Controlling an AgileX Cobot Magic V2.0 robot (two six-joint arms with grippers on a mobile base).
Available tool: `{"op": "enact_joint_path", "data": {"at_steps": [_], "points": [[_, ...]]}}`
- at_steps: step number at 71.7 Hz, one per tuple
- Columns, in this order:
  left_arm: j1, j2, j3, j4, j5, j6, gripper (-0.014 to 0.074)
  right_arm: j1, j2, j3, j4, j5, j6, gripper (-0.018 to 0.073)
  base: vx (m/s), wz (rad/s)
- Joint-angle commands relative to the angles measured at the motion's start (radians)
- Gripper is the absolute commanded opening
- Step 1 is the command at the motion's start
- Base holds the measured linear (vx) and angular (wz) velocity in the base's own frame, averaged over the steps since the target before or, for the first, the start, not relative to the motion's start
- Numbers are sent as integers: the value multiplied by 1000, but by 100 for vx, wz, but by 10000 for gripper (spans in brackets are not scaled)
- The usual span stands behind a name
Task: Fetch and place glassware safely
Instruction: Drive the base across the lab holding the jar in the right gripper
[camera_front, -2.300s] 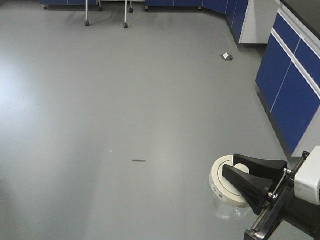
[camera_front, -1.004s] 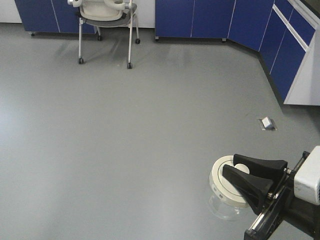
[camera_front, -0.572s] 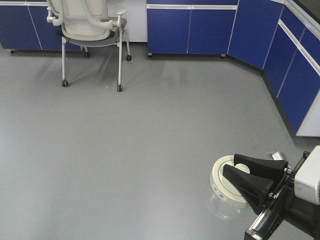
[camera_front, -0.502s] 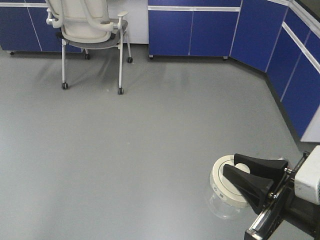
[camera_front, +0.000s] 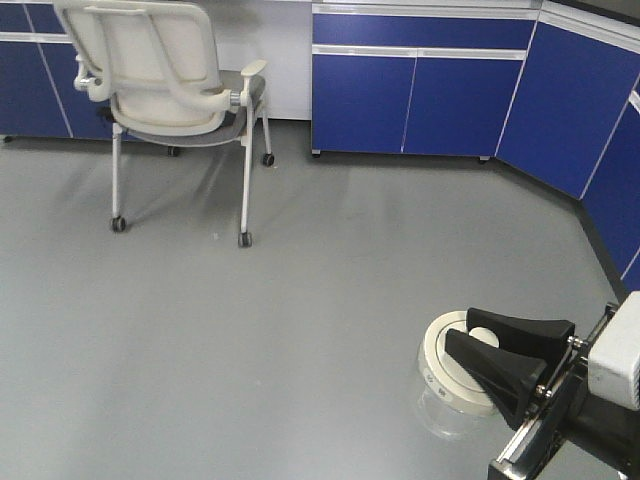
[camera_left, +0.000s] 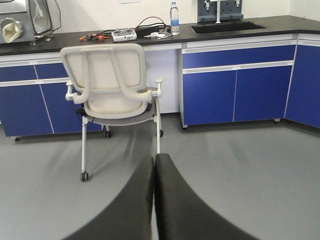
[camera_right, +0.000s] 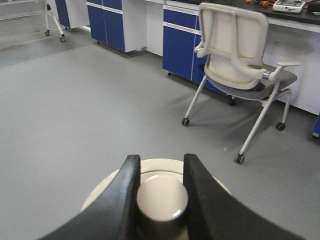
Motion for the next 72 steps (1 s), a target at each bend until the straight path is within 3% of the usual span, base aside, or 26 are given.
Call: {"op": "enact_joint_path", "data": {"at_steps": [1,22,72], "points": [[-5,10,-27,-8,-73,-2,-7,1,-9,-33,36,-51,-8,-3,59,-9],[-5,10,-27,-8,-73,-2,-7,1,-6,-33,36,-49,-8,-3,56,-37],[-5,10,-27,-8,-73,-2,-7,1,-6,-33,36,-52,-8,-3,43,-77]]}}
